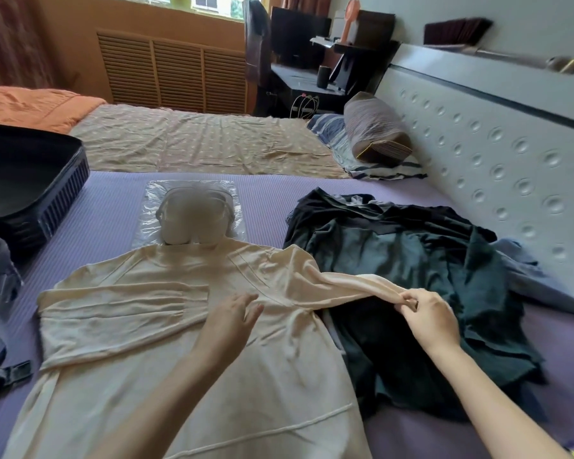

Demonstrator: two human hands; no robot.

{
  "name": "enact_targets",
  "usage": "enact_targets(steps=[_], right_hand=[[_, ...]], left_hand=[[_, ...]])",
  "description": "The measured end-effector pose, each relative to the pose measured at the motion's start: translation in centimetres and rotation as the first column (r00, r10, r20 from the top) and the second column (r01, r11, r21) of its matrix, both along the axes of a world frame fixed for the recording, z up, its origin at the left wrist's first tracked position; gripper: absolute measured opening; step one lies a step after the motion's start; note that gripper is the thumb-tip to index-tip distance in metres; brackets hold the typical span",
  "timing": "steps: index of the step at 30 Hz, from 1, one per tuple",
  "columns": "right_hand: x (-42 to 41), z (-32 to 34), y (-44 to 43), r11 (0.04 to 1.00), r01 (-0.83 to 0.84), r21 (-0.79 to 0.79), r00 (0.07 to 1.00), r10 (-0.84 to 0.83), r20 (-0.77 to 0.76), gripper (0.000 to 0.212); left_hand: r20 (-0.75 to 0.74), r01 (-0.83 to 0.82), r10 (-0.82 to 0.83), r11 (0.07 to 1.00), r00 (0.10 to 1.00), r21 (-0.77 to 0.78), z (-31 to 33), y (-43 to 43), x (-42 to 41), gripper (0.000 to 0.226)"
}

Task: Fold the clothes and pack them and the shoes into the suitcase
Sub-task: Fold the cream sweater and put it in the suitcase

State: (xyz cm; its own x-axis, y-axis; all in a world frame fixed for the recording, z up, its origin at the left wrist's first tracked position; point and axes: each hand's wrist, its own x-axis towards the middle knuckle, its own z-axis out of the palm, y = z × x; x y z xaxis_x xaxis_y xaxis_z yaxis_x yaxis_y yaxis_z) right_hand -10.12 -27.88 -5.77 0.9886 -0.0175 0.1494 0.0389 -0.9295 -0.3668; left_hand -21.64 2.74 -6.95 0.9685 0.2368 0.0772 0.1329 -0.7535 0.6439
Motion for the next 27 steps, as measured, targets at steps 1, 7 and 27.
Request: enact_targets(steps=[1, 7, 27], right_hand=[[-0.1, 0.2, -0.1, 1.000, 0.008, 0.023, 1.000, -0.008, 0.010, 0.019], [-3.9, 3.8, 4.7, 0.979, -0.201, 0.044, 0.979, 0.203, -0.025, 0.013], [-8.7, -0.4, 17.7, 0.765, -0.499, 0.408, 0.829, 0.559, -0.034, 0.028]], left_hand=[[0.026, 0.004, -0.003, 0.999, 1.000, -0.035, 0.2, -0.3, 0.0, 0.038], [-0.084, -0.104, 0.062, 0.705, 0.994, -0.701, 1.3, -1.7, 0.3, 0.026], [-0.198, -0.326, 0.302, 0.470, 0.933, -0.820, -2.0, 4.4, -4.5, 0.009]])
